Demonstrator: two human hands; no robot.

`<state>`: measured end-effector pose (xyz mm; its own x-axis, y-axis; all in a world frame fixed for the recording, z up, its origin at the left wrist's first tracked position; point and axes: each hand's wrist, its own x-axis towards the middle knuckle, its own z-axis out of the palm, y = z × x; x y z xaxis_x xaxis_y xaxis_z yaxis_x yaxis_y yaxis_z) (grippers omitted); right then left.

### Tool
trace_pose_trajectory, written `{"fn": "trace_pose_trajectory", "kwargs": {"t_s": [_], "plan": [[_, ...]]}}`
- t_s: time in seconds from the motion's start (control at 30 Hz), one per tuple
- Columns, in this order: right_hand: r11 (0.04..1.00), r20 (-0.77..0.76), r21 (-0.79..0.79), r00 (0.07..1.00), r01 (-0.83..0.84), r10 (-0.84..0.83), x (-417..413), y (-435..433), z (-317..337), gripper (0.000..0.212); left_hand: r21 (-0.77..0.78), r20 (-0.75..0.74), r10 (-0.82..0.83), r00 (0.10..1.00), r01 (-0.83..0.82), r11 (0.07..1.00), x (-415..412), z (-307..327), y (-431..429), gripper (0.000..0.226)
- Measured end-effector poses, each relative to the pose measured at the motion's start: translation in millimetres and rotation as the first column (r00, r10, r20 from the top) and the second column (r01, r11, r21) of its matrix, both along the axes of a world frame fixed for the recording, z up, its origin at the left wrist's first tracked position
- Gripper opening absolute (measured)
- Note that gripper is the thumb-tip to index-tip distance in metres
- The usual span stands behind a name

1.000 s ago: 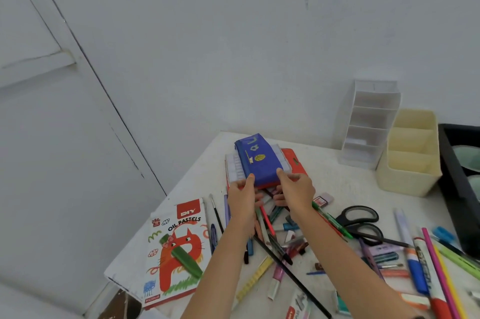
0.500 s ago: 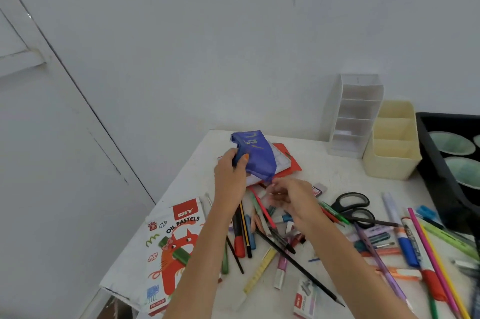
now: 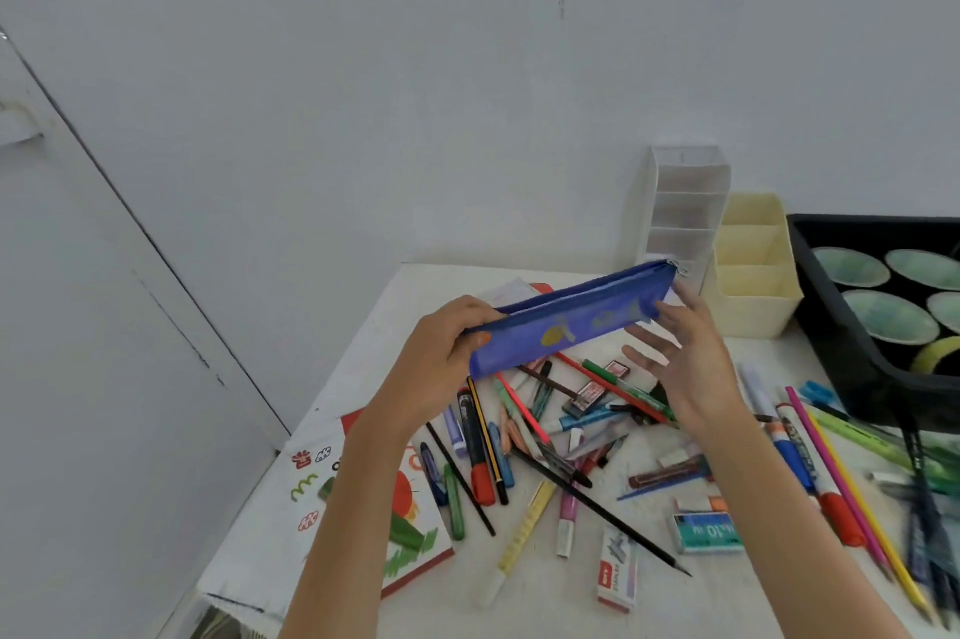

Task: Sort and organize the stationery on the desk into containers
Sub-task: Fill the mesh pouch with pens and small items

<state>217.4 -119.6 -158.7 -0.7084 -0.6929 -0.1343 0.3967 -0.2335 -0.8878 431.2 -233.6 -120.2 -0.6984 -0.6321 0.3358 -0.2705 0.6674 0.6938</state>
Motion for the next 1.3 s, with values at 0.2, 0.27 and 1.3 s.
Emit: {"fn": "trace_pose_trajectory", "kwargs": {"t_s": [0.2,0.27,1.3], "plan": [[0.987,-0.022,0.159,1.0,-0.012,0.016,5,15,-5,0.046,0.219,-0.064,0.025,0.998,-0.01,0.976,-1,-14,16,0.023],[0.98,-0.026,0.199,1.0,-0.005,0.01,6,16,-10,0.046,0.178,-0.127,0.101,0.987,-0.077,0.981,-6,-19,23,0.024],[0.936,-0.834,0.168,0.552,0.308,-0.032,40,27,-6,0.033,0.315,-0.13,0.481,0.867,-0.424,0.849,22,-49,38,0.051]]}}
